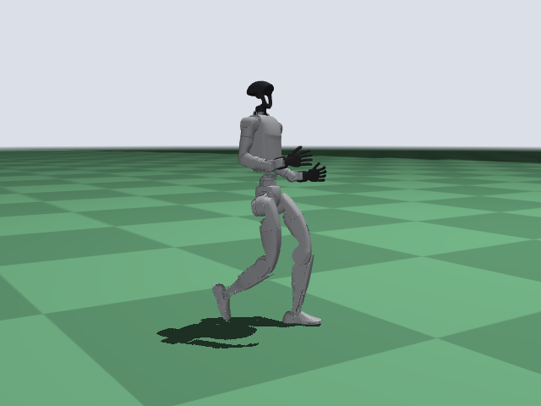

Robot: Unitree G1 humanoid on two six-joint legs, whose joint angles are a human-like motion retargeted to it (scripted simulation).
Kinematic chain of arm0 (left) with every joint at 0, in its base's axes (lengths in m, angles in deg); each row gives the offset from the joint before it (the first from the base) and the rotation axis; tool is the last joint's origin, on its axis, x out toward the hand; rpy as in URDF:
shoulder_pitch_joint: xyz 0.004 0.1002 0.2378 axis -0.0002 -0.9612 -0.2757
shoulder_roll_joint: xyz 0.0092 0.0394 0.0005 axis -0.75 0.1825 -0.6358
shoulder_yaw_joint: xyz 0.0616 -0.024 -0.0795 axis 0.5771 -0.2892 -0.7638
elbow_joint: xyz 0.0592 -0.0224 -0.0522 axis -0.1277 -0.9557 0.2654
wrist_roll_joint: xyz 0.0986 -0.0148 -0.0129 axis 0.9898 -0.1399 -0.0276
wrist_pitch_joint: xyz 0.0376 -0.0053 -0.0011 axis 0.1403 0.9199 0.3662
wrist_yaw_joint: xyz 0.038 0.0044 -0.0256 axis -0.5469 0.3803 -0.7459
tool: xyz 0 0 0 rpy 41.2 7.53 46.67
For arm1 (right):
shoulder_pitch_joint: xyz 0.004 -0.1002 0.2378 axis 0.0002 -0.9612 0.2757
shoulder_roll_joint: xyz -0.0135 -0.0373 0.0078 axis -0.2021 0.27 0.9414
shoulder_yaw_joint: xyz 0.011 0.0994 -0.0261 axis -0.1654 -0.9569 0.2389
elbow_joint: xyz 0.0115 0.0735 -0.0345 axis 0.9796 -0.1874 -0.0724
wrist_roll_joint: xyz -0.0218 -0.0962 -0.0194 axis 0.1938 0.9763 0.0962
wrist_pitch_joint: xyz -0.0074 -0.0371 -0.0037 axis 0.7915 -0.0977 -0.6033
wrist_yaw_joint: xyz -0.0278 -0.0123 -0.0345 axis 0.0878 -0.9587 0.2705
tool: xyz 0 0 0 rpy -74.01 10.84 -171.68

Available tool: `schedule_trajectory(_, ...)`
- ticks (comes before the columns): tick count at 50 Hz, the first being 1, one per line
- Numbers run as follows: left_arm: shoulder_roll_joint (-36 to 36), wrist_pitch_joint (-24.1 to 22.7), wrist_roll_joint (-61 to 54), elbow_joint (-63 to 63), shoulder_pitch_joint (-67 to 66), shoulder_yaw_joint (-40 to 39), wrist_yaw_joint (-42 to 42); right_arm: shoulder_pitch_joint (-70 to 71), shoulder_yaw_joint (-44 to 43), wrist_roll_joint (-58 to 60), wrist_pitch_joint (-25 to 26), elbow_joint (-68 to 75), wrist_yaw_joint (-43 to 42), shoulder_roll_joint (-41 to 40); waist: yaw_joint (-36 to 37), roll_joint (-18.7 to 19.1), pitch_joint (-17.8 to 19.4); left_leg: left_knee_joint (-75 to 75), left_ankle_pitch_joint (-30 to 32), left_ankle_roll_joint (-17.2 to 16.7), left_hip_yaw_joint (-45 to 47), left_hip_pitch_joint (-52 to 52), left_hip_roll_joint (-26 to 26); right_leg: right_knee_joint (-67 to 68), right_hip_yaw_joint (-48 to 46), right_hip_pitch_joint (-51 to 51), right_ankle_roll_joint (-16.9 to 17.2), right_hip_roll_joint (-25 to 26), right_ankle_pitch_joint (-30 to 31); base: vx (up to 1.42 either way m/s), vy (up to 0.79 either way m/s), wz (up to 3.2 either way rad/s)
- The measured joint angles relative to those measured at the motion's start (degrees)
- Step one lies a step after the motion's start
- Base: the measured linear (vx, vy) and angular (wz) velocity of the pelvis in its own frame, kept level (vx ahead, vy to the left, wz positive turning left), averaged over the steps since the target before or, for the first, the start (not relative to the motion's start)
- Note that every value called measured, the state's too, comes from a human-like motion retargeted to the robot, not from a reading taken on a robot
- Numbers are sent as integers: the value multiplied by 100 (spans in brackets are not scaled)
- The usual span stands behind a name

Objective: Walk run

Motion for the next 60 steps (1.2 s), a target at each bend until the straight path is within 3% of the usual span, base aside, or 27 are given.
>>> schedule_trajectory(3, 542, 152, -272, 72, 745, 282, 20, -411, 162, -152, 138, 788, 122, -329, -261, 157, -227, -332, -189, 52, -226, 532, -243, -247, 62, -928, -151, 121, -726, 118, -19, 57)
schedule_trajectory(5, 543, 79, -591, 426, 1242, 494, -396, -676, 100, -299, 66, 1211, 308, -272, -647, 185, -139, -917, 105, -63, -454, 998, -475, -984, 53, -1484, -60, -195, -1102, 77, -20, 103)
schedule_trajectory(10, 154, 90, -589, 1078, 1938, 1269, -658, -1210, -178, -806, -218, 1687, 6, -107, -1198, 168, 84, -2242, 892, -389, -769, 2375, -920, -3780, 398, -2068, 401, -455, -1292, 89, -22, 90)
schedule_trajectory(15, -516, 183, -730, 1524, 2413, 2026, -609, -1481, -567, -1058, -388, 1806, -173, -107, -1593, 106, 294, -2496, 887, -496, -971, 3466, -912, -5460, -454, -2231, 641, -867, -1808, 91, -40, 72)
schedule_trajectory(17, -818, 153, -696, 1523, 2530, 2152, -484, -1422, -675, -961, -447, 1854, -292, -204, -1760, 17, 245, -2238, 898, -562, -1158, 3684, -986, -5456, -1126, -2197, 337, -1023, -1728, 93, -50, 59)
schedule_trajectory(18, -937, 119, -630, 1450, 2557, 2145, -392, -1352, -714, -866, -472, 1903, -361, -276, -1799, -16, 181, -2087, 974, -640, -1141, 3758, -995, -5252, -1326, -2200, -113, -1098, -1415, 105, -57, 45)
schedule_trajectory(20, -1026, 14, -399, 1203, 2531, 2113, -230, -1214, -788, -676, -483, 1998, -459, -411, -1922, -89, 23, -1663, 1354, -802, -992, 3844, -1021, -4844, -1858, -2192, -529, -1425, -350, 100, -51, 32)
schedule_trajectory(22, -876, -251, 221, 679, 2189, 1930, -22, -1064, -735, -544, -431, 2165, -488, -589, -1868, -1, -123, -630, 2459, -1277, -642, 3639, -946, -4163, -899, -2282, -1099, -1169, -369, 103, -53, -11)
schedule_trajectory(23, -694, -411, 628, 384, 2005, 1867, 51, -919, -788, -549, -379, 2276, -467, -702, -1864, 117, -72, 126, 2877, -1529, -479, 3383, -649, -3704, -318, -2376, -933, -1025, -688, 95, -47, -19)
schedule_trajectory(25, -238, -702, 1534, -309, 1669, 1565, -41, -486, -906, -551, -154, 2551, -215, -853, -1710, 175, -42, 1428, 3315, -1935, -498, 2787, -657, -3239, -633, -2262, -825, -1346, -974, 84, -36, -96)
schedule_trajectory(27, 38, -869, 2203, -1036, 1387, 1133, -333, -228, -716, -468, 39, 2705, 96, -882, -1559, -43, -234, 1748, 2938, -1644, -256, 2368, -1104, -3375, -223, -2012, -939, -1184, -1105, 72, -27, -199)
schedule_trajectory(29, 180, -999, 2770, -1740, 1175, 839, -627, -4, -586, -341, 87, 2795, 215, -899, -1419, -140, -282, 1789, 2204, -1069, 196, 1982, -846, -3493, 135, -1821, -930, -1056, -1133, 63, -20, -161)
schedule_trajectory(32, 168, -908, 3619, -2435, 807, 632, -1265, 185, -384, -46, 32, 2808, 237, -806, -1301, -72, -189, 1211, 1380, -774, 135, 1401, -456, -3940, 573, -1467, -720, -830, -894, 46, -16, -144)
schedule_trajectory(35, 79, -761, 4726, -2622, 359, 309, -2114, 332, -33, 297, -50, 2774, 277, -593, -1106, -26, -58, -182, 1236, -1177, -425, 1202, -557, -4377, 1105, -1166, -726, -407, -586, 38, -16, -225)
schedule_trajectory(38, 49, -432, 5445, -2655, -76, 178, -2930, 489, 260, 662, 20, 2816, 374, -405, -926, 121, 187, -1508, 1193, -1759, -1977, 1314, -640, -4516, 1600, -942, -741, 8, -471, 26, -1, -279)
schedule_trajectory(43, 228, -188, 5828, -2773, -484, 114, -3753, 774, 479, 1279, 521, 2980, 936, -247, -595, 163, 443, -2249, 1712, -2151, -4742, 1651, -610, -4355, 2918, -740, -734, 557, -558, 21, 7, -317)
schedule_trajectory(45, 332, -178, 5872, -2956, -380, 16, -3858, 931, 243, 1783, 852, 3030, 1307, -243, -581, 124, 464, -2280, 1515, -2168, -4940, 1722, -623, -4136, 3455, -832, -637, 695, -662, 13, 18, -272)
schedule_trajectory(48, 411, -116, 5645, -3257, -58, -52, -3563, 909, -148, 2476, 944, 3011, 1275, -116, -1058, 122, 445, -2332, 767, -1496, -2963, 1562, -59, -4039, 3311, -998, -536, 527, -923, 5, 26, -158)
schedule_trajectory(51, 230, 145, 5220, -3516, 448, 67, -2974, 697, -565, 3040, 843, 3015, 793, 77, -1663, 281, 440, -2722, 568, -1181, -2617, 1637, 109, -3975, 2922, -1260, -288, 410, -1028, -4, 26, -75)
schedule_trajectory(53, -36, 312, 5108, -3593, 836, 57, -2523, 564, -764, 3247, 840, 3089, 534, 158, -1577, 156, 423, -2815, 543, -1241, -2156, 1600, 123, -3917, 2995, -1491, 206, 250, -1003, -19, 22, -257)
schedule_trajectory(55, -429, 494, 5144, -3602, 1148, 88, -2059, 412, -901, 3299, 892, 3188, 430, 190, -1297, -51, 401, -2885, 515, -1216, -1490, 1622, 101, -4007, 3306, -1571, 1010, 224, -1251, -22, 8, -313)
schedule_trajectory(57, -850, 650, 5299, -3586, 1300, 182, -1736, 211, -947, 3228, 896, 3262, 440, 200, -1204, -182, 386, -2981, 461, -1183, -1199, 1790, 120, -4068, 2496, -1688, 1457, -49, -1532, -16, -4, -238)
schedule_trajectory(58, -1024, 693, 5371, -3570, 1352, 211, -1664, 136, -925, 3165, 881, 3279, 459, 218, -1186, -205, 368, -3034, 459, -1167, -994, 1832, 145, -4018, 1966, -1797, 1457, -242, -1663, -18, 3, -218)
schedule_trajectory(60, -1305, 753, 5538, -3544, 1403, 225, -1623, -6, -814, 3038, 829, 3297, 517, 296, -1145, -222, 275, -3129, 416, -1134, -466, 1907, 190, -3855, 1038, -1985, 1133, -625, -1824, -16, 9, -237)
